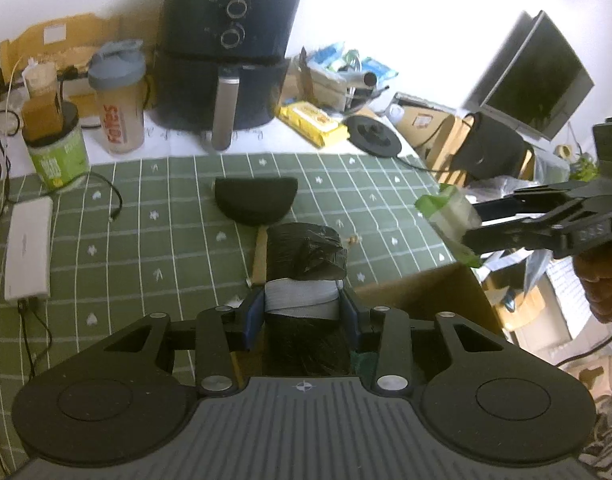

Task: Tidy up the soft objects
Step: 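Lower the black pouch and wipes pack into the box and open both grippers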

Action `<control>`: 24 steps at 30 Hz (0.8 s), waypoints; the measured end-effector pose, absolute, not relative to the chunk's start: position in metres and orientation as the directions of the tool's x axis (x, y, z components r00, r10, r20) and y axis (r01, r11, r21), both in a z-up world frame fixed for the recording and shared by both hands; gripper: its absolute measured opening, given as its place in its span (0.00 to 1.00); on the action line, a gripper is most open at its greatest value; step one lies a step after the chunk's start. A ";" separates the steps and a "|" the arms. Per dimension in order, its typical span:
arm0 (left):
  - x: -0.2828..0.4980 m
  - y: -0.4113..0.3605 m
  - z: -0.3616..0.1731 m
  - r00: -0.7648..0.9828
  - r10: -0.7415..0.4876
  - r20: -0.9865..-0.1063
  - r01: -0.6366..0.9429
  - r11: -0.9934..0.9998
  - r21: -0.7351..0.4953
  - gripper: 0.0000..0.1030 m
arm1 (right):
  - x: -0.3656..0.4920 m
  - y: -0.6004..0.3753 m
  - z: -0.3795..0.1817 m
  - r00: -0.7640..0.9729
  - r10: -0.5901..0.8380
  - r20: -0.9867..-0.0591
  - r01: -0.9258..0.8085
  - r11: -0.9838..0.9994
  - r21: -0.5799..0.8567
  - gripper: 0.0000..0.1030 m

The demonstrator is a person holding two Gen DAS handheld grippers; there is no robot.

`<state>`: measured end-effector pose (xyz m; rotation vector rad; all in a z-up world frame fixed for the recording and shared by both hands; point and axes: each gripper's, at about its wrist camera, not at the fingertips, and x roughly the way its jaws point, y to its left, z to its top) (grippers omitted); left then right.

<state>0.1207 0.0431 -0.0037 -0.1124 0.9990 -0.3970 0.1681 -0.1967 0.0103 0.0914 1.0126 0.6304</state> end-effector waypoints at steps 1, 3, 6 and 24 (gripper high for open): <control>0.119 0.042 -0.006 0.468 -0.372 -0.801 0.269 0.924 -0.272 0.38 | 0.163 -0.197 0.010 0.366 0.535 -0.761 -0.448 0.818 0.360 0.78; 0.115 0.040 -0.010 0.454 -0.366 -0.812 0.259 0.927 -0.273 0.38 | 0.153 -0.198 0.009 0.360 0.540 -0.761 -0.447 0.816 0.367 0.78; 0.110 0.037 -0.015 0.434 -0.360 -0.826 0.250 0.929 -0.274 0.38 | 0.139 -0.199 0.007 0.347 0.550 -0.760 -0.446 0.809 0.382 0.78; 0.082 0.025 -0.031 0.406 -0.270 -0.873 0.211 0.957 -0.198 0.47 | 0.099 -0.214 -0.038 0.251 0.600 -0.760 -0.621 0.702 0.349 0.92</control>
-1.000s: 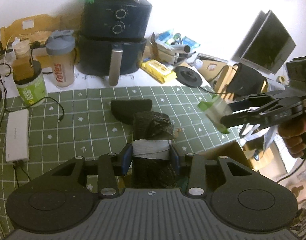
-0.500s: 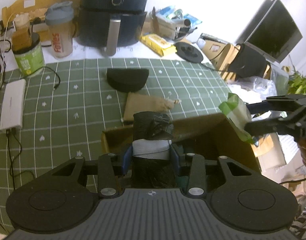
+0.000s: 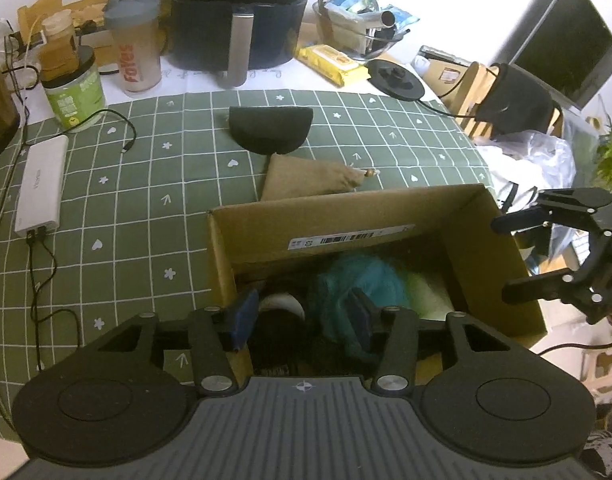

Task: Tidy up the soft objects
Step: 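Lower the black pouch and wipes pack into the box and open both grippers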

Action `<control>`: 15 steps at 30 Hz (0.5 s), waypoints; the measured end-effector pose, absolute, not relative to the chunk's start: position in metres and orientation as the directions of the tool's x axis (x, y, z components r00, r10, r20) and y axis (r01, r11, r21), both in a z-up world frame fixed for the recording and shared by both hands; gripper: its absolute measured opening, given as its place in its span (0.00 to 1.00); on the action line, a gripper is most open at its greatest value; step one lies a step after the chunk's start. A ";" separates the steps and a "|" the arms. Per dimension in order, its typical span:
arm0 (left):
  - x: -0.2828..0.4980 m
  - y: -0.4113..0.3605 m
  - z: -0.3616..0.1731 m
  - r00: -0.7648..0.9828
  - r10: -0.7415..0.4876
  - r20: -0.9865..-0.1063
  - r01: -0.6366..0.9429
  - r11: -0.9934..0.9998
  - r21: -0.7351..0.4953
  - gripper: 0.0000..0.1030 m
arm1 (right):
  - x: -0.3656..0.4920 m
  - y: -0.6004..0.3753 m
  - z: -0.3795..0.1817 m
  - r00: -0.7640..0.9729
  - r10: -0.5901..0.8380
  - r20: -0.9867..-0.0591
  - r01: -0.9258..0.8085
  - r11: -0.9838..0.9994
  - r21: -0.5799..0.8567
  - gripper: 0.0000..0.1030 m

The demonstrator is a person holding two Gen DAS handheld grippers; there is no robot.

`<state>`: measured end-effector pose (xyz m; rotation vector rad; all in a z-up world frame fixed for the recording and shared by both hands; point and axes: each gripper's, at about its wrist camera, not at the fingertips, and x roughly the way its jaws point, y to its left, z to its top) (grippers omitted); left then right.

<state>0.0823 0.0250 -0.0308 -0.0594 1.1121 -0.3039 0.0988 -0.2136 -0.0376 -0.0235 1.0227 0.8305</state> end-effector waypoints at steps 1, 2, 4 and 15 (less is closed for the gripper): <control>0.081 0.026 -0.030 0.411 -0.264 -0.873 0.207 0.959 -0.193 0.47 | 0.097 -0.216 -0.037 0.265 0.597 -0.757 -0.618 0.708 0.342 0.94; 0.079 0.027 -0.029 0.416 -0.257 -0.872 0.202 0.961 -0.187 0.47 | 0.094 -0.218 -0.036 0.273 0.601 -0.751 -0.619 0.707 0.342 0.96; 0.077 0.028 -0.027 0.421 -0.258 -0.870 0.194 0.962 -0.191 0.48 | 0.090 -0.219 -0.034 0.287 0.598 -0.748 -0.614 0.715 0.336 0.97; 0.064 0.032 -0.022 0.442 -0.234 -0.866 0.154 0.971 -0.184 0.48 | 0.069 -0.218 -0.028 0.429 0.471 -0.771 -0.535 0.820 0.203 1.00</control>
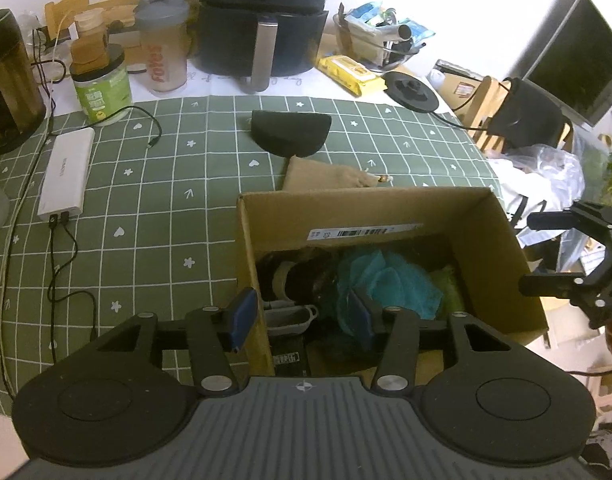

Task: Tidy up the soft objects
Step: 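Lower the black pouch and wipes pack into the box and open both grippers, then move the right gripper to the tan drawstring pouch and grasp its neck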

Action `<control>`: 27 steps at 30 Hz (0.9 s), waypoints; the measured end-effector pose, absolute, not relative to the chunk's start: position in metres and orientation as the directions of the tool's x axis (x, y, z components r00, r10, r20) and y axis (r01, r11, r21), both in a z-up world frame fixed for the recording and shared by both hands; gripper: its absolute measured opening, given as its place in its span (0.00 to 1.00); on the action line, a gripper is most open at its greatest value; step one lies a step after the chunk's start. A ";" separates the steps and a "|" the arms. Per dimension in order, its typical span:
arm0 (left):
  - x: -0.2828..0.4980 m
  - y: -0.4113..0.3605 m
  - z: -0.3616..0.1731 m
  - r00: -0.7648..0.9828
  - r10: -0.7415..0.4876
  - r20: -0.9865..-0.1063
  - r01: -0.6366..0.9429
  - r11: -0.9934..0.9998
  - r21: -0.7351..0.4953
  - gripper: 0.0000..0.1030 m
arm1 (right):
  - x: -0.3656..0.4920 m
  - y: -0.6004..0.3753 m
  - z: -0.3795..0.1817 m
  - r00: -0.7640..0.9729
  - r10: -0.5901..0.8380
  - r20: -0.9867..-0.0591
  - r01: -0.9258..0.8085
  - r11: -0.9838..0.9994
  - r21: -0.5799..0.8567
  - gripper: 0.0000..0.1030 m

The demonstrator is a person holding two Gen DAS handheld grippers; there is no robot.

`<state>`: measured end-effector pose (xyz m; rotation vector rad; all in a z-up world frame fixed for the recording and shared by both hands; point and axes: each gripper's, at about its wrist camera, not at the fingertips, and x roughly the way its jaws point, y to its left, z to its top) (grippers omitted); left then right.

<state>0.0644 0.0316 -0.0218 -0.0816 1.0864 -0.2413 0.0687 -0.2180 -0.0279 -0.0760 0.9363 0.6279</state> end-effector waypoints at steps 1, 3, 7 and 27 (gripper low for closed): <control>0.063 0.031 -0.022 0.444 -0.231 -0.866 0.150 0.972 -0.182 0.48 | 0.066 -0.216 -0.028 0.443 0.448 -0.777 -0.527 0.831 0.179 1.00; 0.062 0.031 -0.022 0.445 -0.226 -0.867 0.141 0.973 -0.181 0.48 | 0.063 -0.213 -0.029 0.453 0.423 -0.785 -0.516 0.842 0.155 1.00; 0.060 0.030 -0.025 0.443 -0.210 -0.872 0.127 0.977 -0.171 0.55 | 0.059 -0.211 -0.031 0.461 0.411 -0.786 -0.489 0.857 0.161 1.00; 0.059 0.028 -0.027 0.468 -0.171 -0.867 0.108 0.985 -0.136 0.71 | 0.071 -0.215 -0.037 0.428 0.306 -0.851 -0.382 0.914 0.136 1.00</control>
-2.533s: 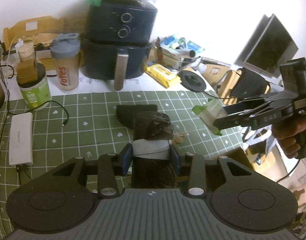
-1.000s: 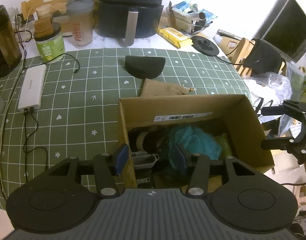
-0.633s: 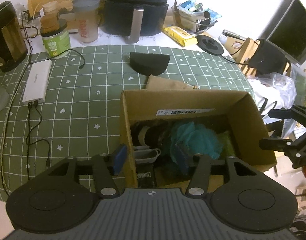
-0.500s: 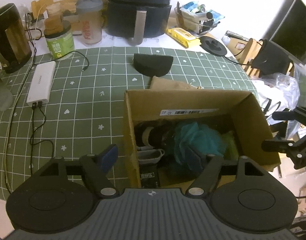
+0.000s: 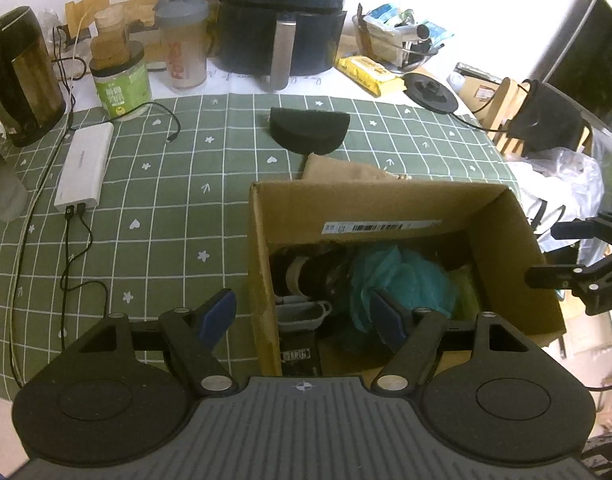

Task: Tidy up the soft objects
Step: 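Move the right gripper to the tan drawstring pouch and grasp its neck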

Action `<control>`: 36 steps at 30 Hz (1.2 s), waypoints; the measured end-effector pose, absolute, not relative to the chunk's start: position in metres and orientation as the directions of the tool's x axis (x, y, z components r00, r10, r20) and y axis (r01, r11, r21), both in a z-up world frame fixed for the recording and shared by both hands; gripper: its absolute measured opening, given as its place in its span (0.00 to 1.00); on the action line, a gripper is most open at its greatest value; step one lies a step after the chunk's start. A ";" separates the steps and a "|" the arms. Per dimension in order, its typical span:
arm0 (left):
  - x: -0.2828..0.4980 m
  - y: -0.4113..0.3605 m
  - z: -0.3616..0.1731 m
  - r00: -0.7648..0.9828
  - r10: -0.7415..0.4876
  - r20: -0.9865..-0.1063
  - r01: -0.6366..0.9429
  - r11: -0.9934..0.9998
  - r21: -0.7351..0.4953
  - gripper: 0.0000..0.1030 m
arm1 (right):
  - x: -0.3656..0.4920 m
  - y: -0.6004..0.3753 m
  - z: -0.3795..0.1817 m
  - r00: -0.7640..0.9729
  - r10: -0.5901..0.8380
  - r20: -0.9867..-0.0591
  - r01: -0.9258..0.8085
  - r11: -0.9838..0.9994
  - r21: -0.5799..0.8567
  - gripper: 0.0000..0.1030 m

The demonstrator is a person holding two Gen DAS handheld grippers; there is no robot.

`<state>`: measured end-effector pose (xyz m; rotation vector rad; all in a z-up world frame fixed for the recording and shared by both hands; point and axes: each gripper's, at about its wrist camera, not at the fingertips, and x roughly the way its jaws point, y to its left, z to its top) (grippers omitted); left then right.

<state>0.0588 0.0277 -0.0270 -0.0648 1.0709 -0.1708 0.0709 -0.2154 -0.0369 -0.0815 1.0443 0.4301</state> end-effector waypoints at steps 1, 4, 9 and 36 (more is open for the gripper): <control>0.060 0.028 -0.026 0.471 -0.171 -0.865 0.108 0.985 -0.136 0.71 | 0.072 -0.216 -0.037 0.429 0.303 -0.851 -0.379 0.915 0.135 1.00; 0.063 0.028 -0.024 0.481 -0.173 -0.859 0.109 0.985 -0.137 0.71 | 0.077 -0.216 -0.036 0.434 0.296 -0.851 -0.375 0.918 0.128 1.00; 0.071 0.029 -0.021 0.496 -0.176 -0.850 0.121 0.984 -0.133 0.71 | 0.086 -0.217 -0.033 0.431 0.315 -0.846 -0.368 0.917 0.154 1.00; 0.109 0.042 -0.015 0.522 -0.230 -0.821 0.181 0.971 -0.157 0.71 | 0.158 -0.229 -0.018 0.466 0.294 -0.834 -0.331 0.933 0.143 1.00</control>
